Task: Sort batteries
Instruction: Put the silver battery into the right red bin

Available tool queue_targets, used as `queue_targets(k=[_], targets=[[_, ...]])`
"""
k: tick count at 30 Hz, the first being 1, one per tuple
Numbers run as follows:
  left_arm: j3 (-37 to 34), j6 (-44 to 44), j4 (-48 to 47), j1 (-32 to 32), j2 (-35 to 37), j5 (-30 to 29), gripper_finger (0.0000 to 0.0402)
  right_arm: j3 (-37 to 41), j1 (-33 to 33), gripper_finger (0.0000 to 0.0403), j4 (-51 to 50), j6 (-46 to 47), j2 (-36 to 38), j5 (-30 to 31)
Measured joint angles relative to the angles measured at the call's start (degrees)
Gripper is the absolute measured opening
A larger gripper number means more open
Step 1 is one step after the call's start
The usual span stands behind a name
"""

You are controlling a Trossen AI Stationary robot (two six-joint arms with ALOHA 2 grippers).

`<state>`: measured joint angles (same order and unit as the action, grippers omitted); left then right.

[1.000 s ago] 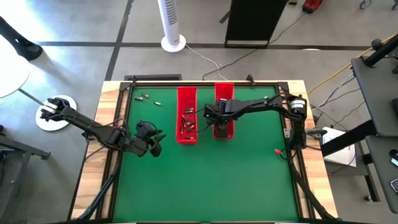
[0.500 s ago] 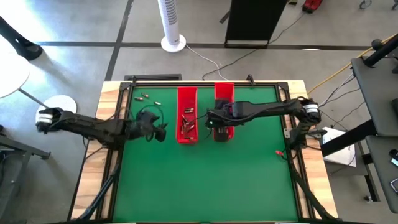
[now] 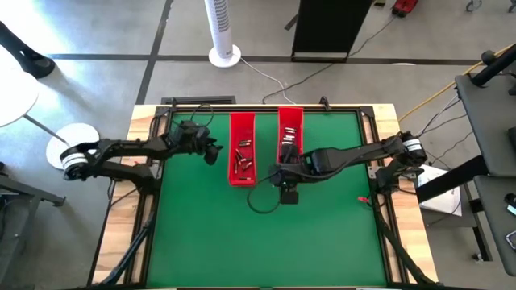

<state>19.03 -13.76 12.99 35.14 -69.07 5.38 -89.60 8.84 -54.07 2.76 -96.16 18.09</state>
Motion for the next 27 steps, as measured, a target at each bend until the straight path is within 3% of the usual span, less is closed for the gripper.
queue_targets(k=[4, 10, 15, 20, 27], targets=[[0.02, 8.38, 7.29, 1.2, -5.56, 7.04, 0.0136, 0.0, 1.27, 0.0231, -0.03, 1.29, 0.02, -0.02], [2.76, 14.76, 8.93, 3.27, -13.71, 8.12, 0.0014, 0.0, 2.11, 0.0232, -0.1, 3.39, 0.02, 0.02], [7.91, 19.13, 6.1, 5.86, -19.55, 15.58, 0.0005, 0.0, 2.79, 0.0228, -0.34, 4.7, 0.02, -0.07], [12.59, 24.22, -1.72, 7.87, -24.05, 16.25, 0.0001, 0.0, 3.47, 0.0233, -2.95, 7.4, 0.02, -0.05], [13.94, 27.22, -0.44, 9.13, -26.28, 18.1, 0.0, 0.0, 3.99, 0.0232, -3.33, 8.78, 0.02, -0.04]])
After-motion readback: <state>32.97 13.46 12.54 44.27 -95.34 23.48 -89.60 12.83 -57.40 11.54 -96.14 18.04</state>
